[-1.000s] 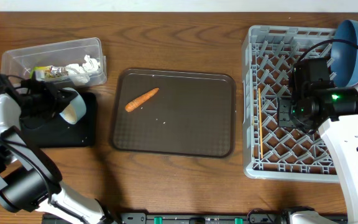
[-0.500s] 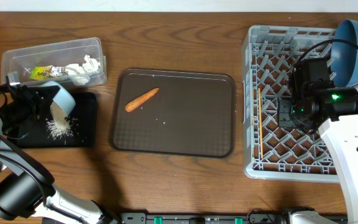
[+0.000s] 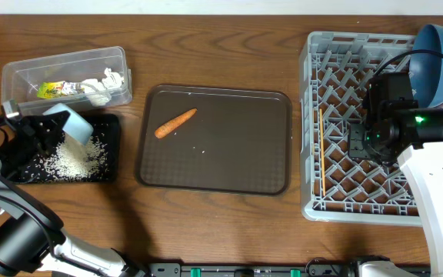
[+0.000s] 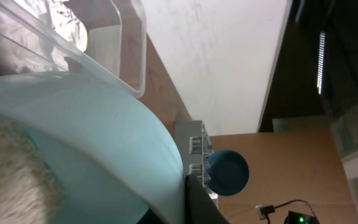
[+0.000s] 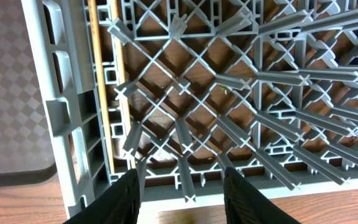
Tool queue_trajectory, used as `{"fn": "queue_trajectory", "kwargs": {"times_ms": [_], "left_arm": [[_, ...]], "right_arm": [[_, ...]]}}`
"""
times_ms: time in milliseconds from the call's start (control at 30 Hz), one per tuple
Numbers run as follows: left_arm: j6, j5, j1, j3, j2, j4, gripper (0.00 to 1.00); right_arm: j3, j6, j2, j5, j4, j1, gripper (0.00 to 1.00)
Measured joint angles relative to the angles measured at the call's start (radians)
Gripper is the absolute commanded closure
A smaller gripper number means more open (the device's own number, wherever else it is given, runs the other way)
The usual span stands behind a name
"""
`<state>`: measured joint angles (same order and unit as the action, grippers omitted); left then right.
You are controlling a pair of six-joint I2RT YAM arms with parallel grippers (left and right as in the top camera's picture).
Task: Sort waste into correct bins and load items into the dishwasher rack
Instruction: 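Hold the bowl inverted over the black tray to empty remaining rice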
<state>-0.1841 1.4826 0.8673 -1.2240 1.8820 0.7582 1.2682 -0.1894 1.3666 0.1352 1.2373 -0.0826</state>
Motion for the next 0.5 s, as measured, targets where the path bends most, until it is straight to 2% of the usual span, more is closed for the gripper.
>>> {"fn": "queue_trajectory", "kwargs": {"times_ms": [500], "left_arm": [[-0.087,0.057,0.006,0.039,0.0,0.032,0.94]], "right_arm": [[0.0,0.0,0.0,0.0,0.001,0.0,0.57]]}}
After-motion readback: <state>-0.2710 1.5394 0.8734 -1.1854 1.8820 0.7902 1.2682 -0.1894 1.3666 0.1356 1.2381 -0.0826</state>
